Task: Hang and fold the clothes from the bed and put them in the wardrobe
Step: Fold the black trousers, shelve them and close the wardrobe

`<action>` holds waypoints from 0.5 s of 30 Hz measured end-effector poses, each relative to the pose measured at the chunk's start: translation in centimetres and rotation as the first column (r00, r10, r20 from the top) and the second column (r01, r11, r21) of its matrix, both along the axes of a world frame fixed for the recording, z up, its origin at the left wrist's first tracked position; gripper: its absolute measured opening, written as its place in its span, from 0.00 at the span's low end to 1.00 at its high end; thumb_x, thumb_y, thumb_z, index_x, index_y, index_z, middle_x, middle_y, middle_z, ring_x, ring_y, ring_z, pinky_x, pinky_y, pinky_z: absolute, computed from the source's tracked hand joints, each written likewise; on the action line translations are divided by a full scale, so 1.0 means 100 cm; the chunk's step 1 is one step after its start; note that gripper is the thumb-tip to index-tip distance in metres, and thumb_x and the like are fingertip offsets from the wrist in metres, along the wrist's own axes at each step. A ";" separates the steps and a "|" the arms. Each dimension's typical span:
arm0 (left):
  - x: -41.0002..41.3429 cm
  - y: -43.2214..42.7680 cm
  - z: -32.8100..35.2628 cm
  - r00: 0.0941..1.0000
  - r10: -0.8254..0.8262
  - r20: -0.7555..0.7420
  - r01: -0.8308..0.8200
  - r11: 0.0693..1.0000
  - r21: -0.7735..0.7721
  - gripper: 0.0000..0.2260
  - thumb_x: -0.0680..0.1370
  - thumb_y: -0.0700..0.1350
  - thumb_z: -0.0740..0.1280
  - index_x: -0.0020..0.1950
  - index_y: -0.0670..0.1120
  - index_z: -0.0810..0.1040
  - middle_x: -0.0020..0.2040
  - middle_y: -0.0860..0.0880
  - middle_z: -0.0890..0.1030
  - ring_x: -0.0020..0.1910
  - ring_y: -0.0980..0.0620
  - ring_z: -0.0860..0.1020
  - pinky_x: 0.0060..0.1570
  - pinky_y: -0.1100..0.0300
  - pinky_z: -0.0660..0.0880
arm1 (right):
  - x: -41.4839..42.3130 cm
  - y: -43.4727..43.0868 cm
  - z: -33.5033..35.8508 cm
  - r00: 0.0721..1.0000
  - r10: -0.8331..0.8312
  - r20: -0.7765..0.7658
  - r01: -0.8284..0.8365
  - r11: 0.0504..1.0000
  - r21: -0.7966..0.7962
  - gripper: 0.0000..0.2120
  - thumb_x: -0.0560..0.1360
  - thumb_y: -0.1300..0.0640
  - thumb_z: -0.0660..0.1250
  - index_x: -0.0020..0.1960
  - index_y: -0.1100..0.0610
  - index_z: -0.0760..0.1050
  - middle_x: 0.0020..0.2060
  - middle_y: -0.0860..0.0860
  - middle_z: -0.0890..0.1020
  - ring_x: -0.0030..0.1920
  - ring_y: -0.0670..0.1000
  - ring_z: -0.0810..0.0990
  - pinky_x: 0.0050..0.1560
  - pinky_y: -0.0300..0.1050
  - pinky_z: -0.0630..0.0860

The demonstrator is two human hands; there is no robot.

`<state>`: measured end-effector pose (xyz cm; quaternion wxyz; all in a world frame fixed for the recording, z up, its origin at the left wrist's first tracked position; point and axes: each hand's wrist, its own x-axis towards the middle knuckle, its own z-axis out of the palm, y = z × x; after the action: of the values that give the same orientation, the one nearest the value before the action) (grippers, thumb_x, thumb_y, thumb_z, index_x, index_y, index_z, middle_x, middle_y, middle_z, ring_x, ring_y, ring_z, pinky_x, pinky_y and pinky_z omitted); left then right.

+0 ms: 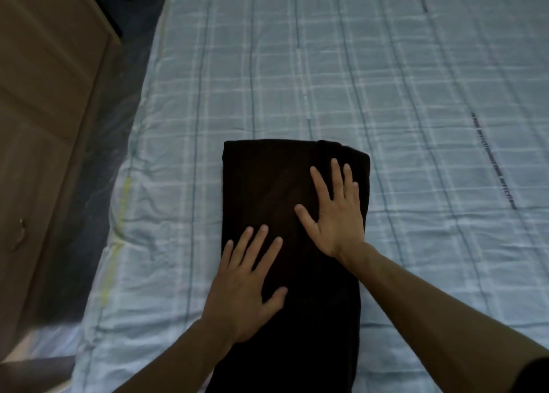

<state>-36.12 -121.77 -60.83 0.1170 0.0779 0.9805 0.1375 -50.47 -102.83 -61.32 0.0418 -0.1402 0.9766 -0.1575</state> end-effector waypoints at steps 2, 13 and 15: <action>0.003 -0.001 0.002 1.000 0.001 -0.008 -0.001 1.000 0.006 0.36 0.78 0.66 0.55 0.81 0.56 0.48 0.82 0.52 0.44 0.80 0.50 0.40 0.77 0.44 0.45 | 0.007 0.001 0.006 1.000 0.005 -0.025 -0.005 1.000 0.009 0.35 0.79 0.34 0.50 0.81 0.47 0.45 0.80 0.55 0.41 0.79 0.58 0.36 0.77 0.63 0.45; 0.090 -0.018 0.044 0.977 -0.162 -0.135 0.189 0.956 0.223 0.26 0.83 0.57 0.53 0.81 0.51 0.56 0.82 0.51 0.50 0.81 0.52 0.45 0.77 0.44 0.52 | 0.205 0.023 0.080 0.926 0.357 0.123 -0.325 0.920 -0.219 0.29 0.81 0.44 0.60 0.79 0.47 0.56 0.80 0.47 0.50 0.80 0.49 0.41 0.78 0.59 0.48; 0.131 -0.027 0.048 0.964 -0.234 -0.123 0.261 0.916 0.304 0.28 0.83 0.60 0.57 0.81 0.52 0.57 0.82 0.52 0.51 0.81 0.51 0.48 0.76 0.46 0.52 | 0.243 0.028 0.073 0.934 0.343 0.097 -0.332 0.936 -0.114 0.32 0.80 0.38 0.58 0.80 0.48 0.55 0.80 0.50 0.49 0.80 0.52 0.41 0.77 0.62 0.51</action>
<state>-22.98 -124.49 -56.06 0.0780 0.2250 0.9317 0.2743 -26.19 -100.03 -53.99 0.1179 -0.2985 0.9252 -0.2024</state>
